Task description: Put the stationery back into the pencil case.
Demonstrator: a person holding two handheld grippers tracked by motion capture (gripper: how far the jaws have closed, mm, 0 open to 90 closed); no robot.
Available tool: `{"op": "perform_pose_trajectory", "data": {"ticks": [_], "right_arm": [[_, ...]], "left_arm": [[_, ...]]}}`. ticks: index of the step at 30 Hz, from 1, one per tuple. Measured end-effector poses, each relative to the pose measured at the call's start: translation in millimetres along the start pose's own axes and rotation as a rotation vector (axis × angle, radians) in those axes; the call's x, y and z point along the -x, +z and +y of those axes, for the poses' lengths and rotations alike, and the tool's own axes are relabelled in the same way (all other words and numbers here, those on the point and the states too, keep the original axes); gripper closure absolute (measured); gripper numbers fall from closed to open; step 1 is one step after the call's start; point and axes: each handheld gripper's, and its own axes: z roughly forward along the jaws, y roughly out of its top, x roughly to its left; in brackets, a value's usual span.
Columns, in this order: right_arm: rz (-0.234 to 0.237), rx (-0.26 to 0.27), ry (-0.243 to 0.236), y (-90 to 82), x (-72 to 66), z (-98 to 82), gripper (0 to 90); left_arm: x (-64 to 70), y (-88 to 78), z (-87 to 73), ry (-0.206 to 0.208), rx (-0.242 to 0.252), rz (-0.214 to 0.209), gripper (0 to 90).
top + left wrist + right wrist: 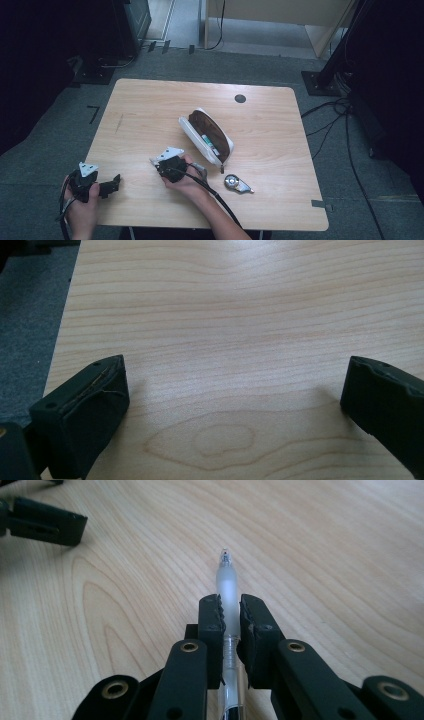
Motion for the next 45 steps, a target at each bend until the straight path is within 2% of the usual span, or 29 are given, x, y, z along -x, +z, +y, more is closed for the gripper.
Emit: {"op": "perform_pose_trajectory", "data": {"ticks": [11,22,45], "right_arm": [[0.011,0.074,0.051,-29.7,7.5,8.2,80.6],[-0.028,0.129,0.093,-62.6,19.7,15.8,80.6],[-0.094,0.197,0.117,-113.4,43.8,28.4,80.6]], "left_arm": [[0.1,0.0,0.0,-0.001,0.001,0.0,0.0],[0.1,0.0,0.0,-0.001,0.001,0.0,0.0],[0.0,0.0,0.0,0.0,0.0,0.001,0.0]]}}
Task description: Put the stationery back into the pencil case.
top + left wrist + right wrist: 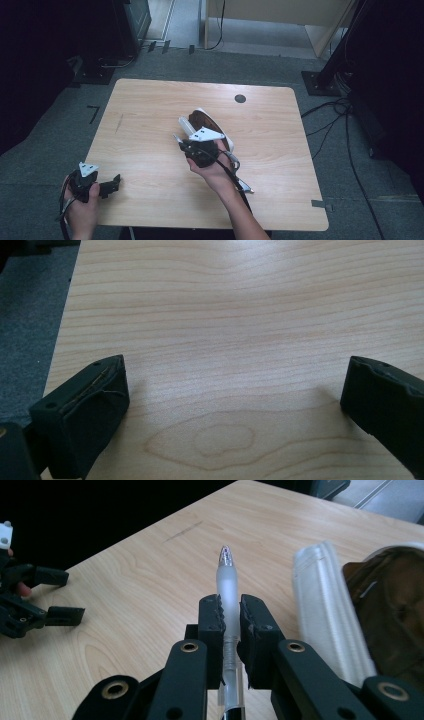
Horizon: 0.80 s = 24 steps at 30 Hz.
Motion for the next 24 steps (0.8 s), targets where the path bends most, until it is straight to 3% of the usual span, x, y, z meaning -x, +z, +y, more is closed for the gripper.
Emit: {"op": "perform_pose_trajectory", "data": {"ticks": [24], "right_arm": [[-0.082,0.056,0.034,-35.6,37.2,17.2,80.6]], "left_arm": [[0.0,0.1,0.0,0.0,0.001,0.0,0.0]]}}
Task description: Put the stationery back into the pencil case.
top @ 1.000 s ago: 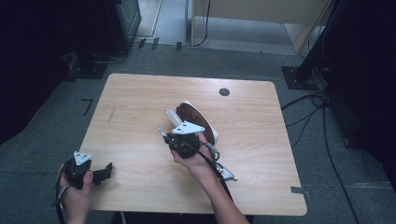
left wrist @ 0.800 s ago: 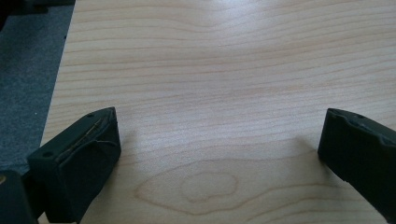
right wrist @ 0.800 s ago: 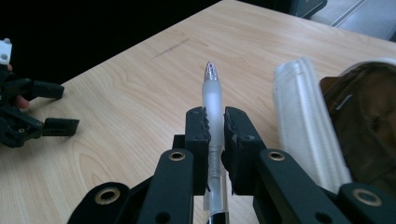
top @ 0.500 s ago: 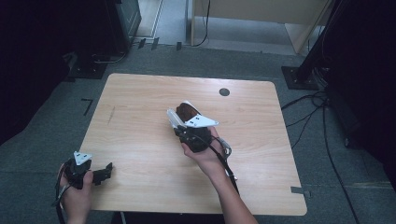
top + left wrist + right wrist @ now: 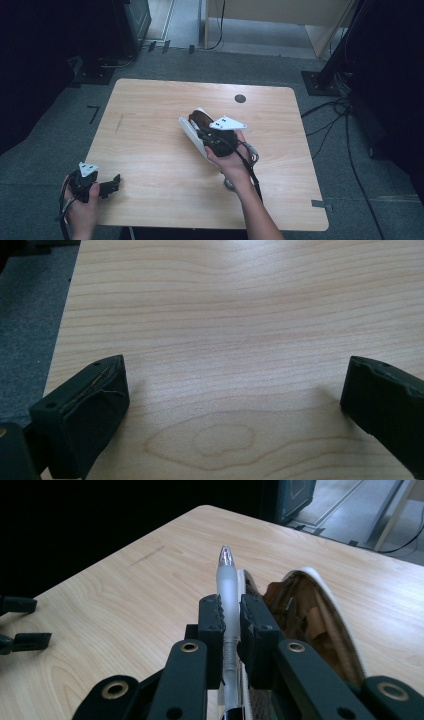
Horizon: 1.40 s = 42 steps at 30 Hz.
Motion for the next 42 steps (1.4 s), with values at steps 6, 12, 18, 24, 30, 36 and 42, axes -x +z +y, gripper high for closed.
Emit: {"op": "perform_pose_trajectory", "data": {"ticks": [6,12,18,24,30,36,42], "right_arm": [[-0.02,0.004,0.008,-3.4,10.2,3.5,80.6],[-0.043,-0.011,0.021,2.2,21.7,0.6,80.6],[-0.057,-0.042,0.019,15.6,31.4,-6.0,80.5],[-0.071,-0.061,-0.003,29.8,32.9,-11.0,80.4],[-0.103,-0.083,-0.011,41.7,33.0,-18.0,80.4],[-0.127,-0.087,-0.027,49.2,31.8,-19.0,80.3],[-0.128,-0.122,-0.034,54.4,30.5,-23.9,80.3]], "left_arm": [[-0.2,-0.2,0.0,0.002,-0.002,0.0,0.0],[-0.2,-0.1,0.0,0.003,-0.002,-0.001,0.0],[-0.3,-0.2,0.0,0.005,-0.004,-0.001,0.0],[-0.4,-0.2,0.0,0.005,-0.004,-0.001,0.0],[-0.3,-0.1,0.0,0.004,-0.003,-0.001,0.0],[-0.3,-0.1,0.0,0.004,-0.003,-0.001,0.0],[-0.2,0.0,0.0,0.003,-0.001,0.0,0.0]]}}
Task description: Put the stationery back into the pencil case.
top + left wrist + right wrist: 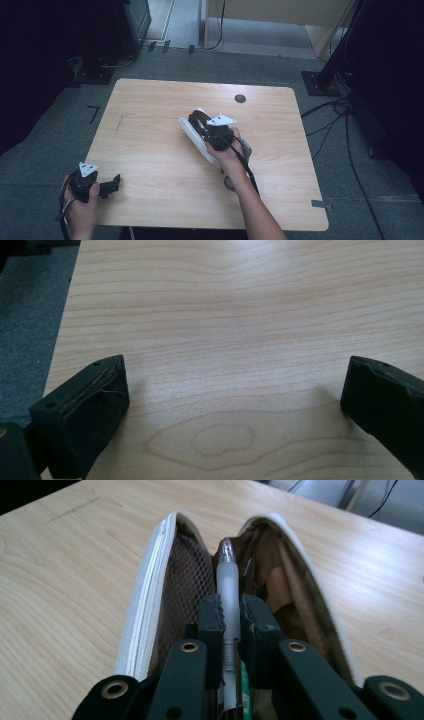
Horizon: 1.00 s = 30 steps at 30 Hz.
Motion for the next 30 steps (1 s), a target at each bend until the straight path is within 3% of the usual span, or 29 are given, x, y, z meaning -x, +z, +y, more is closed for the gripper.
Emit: {"op": "perform_pose_trajectory", "data": {"ticks": [9,30], "right_arm": [[0.033,-0.055,0.055,6.7,-1.3,-7.7,80.1],[0.026,-0.168,0.052,16.2,1.6,-13.0,77.8]], "left_arm": [[-0.1,-0.2,0.0,0.002,-0.003,-0.001,0.0],[-0.1,-0.2,0.0,0.002,-0.003,-0.001,0.0]]}}
